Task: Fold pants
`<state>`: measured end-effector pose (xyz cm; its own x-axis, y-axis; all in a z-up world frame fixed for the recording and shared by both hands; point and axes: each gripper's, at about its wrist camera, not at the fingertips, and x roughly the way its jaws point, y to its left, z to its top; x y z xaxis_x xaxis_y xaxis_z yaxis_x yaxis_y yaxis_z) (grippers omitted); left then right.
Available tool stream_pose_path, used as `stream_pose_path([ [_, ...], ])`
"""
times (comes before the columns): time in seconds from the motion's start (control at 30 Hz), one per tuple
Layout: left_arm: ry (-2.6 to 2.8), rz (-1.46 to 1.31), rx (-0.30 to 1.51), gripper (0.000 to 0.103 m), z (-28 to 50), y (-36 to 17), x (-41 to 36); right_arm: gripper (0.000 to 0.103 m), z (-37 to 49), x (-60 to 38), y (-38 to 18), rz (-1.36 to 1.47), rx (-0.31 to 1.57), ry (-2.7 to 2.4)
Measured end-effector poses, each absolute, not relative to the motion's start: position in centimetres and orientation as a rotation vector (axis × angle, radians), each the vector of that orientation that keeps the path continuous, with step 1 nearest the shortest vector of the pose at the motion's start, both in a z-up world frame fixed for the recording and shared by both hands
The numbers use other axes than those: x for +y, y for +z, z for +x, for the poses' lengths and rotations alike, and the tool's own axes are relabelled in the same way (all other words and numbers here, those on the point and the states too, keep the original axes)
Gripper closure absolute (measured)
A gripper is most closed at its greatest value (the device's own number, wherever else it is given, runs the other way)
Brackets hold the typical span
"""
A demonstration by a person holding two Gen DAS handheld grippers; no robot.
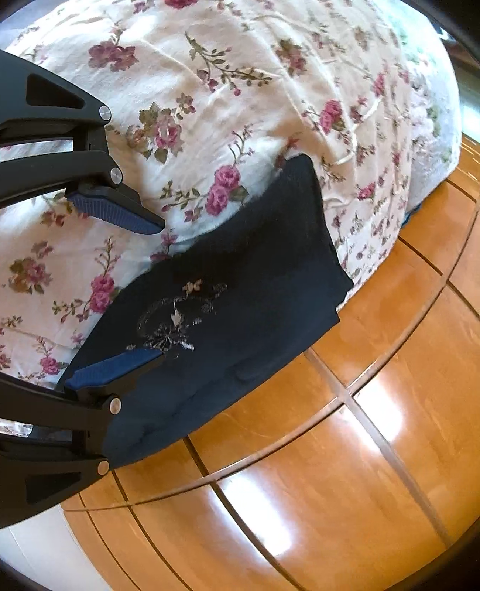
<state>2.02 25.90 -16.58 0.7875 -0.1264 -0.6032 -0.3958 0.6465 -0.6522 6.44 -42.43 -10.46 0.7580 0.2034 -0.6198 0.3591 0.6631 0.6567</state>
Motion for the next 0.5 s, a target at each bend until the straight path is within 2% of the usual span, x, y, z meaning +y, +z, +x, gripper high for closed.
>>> stream_pose_path([
  [0.17,0.129,-0.829,0.634,0.038,1.8,-16.8,25.9,0.027,7.1,-42.8,-10.9,0.838,0.677,-0.089],
  [0.27,0.114,-0.851,0.598,0.038,1.4,-16.9,26.4,0.033,8.5,-43.0,-11.1,0.82,0.659,-0.058],
  [0.33,0.12,-0.873,0.584,0.038,1.7,-17.0,27.1,0.043,9.1,-43.2,-11.5,0.812,0.656,-0.064],
  [0.4,0.137,-0.905,0.571,0.038,2.3,-17.0,28.0,0.059,9.5,-43.6,-12.0,0.82,0.659,-0.085],
  [0.5,0.149,-0.923,0.566,0.038,3.3,-17.1,28.9,0.073,9.7,-44.1,-12.7,0.855,0.662,-0.103],
])
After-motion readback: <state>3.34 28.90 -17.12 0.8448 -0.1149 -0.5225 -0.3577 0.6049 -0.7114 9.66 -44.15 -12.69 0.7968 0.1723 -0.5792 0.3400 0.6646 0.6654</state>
